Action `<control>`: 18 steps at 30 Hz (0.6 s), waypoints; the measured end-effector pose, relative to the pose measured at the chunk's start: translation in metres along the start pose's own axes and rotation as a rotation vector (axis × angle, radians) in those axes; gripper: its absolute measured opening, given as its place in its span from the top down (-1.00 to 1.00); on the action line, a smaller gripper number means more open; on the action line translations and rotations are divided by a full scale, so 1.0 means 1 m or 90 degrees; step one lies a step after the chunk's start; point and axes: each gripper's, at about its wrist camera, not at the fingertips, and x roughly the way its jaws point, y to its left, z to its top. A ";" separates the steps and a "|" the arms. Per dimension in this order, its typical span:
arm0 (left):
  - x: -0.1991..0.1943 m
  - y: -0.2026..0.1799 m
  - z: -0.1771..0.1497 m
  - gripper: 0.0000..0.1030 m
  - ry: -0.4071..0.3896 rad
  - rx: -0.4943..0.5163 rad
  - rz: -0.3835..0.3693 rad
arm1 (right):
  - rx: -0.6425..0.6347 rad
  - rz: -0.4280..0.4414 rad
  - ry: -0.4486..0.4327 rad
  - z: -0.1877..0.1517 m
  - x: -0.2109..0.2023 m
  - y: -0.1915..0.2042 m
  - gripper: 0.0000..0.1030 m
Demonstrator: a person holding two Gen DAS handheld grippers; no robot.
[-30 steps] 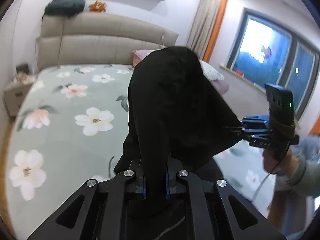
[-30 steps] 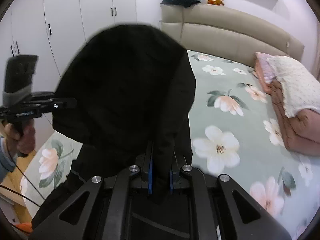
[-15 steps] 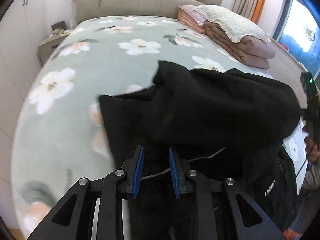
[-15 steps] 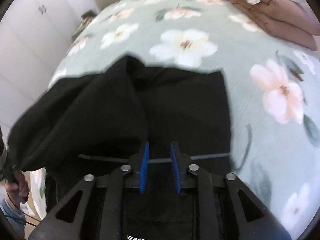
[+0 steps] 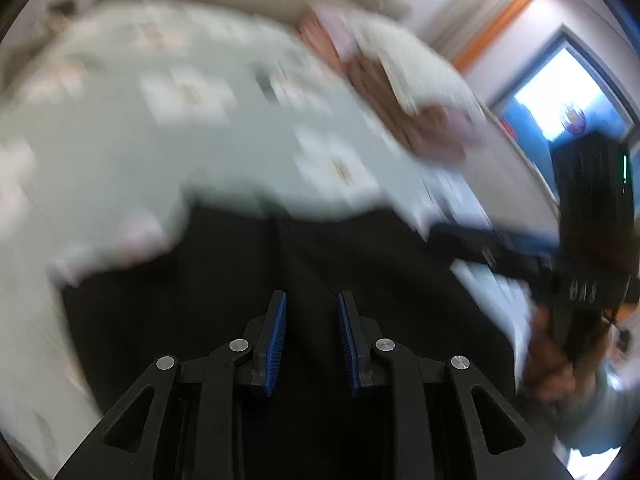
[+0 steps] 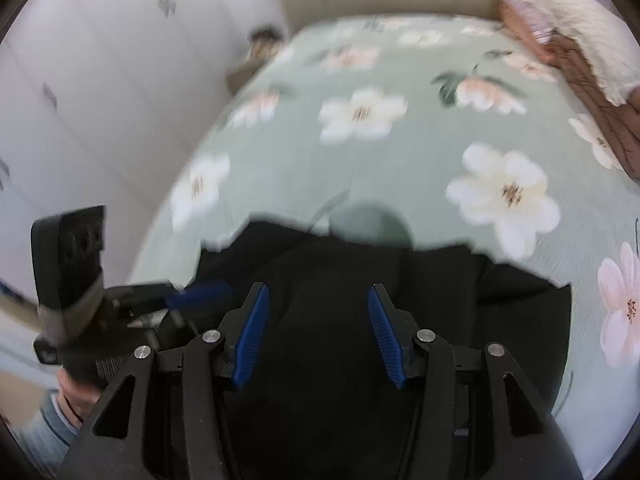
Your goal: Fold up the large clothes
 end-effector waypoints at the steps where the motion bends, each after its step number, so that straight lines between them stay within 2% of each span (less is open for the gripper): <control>1: 0.011 -0.003 -0.019 0.50 0.036 0.001 -0.015 | -0.007 -0.009 0.022 -0.011 0.007 0.007 -0.07; 3: 0.038 -0.009 -0.061 0.50 0.106 -0.006 -0.014 | -0.004 -0.019 0.058 -0.044 0.016 0.007 -0.07; 5: 0.041 -0.008 -0.091 0.50 0.100 -0.020 0.005 | -0.005 -0.056 0.076 -0.066 0.024 0.006 -0.07; 6: 0.034 -0.002 -0.099 0.50 0.079 -0.045 -0.007 | -0.008 -0.075 0.086 -0.078 0.030 0.001 -0.07; 8: 0.021 0.012 -0.104 0.50 0.047 -0.107 -0.029 | -0.024 -0.095 0.097 -0.100 0.046 -0.007 -0.07; 9: 0.015 0.019 -0.105 0.50 0.033 -0.128 -0.025 | -0.036 -0.111 0.098 -0.109 0.053 -0.008 -0.07; 12: 0.013 0.027 -0.110 0.68 0.025 -0.127 -0.002 | -0.069 -0.165 0.094 -0.144 0.067 -0.007 -0.02; 15: 0.012 0.032 -0.114 0.71 0.043 -0.151 -0.023 | -0.031 -0.147 0.088 -0.155 0.068 -0.020 -0.03; 18: -0.005 0.021 -0.103 0.70 0.051 -0.137 0.014 | 0.001 -0.112 0.090 -0.146 0.048 -0.023 -0.03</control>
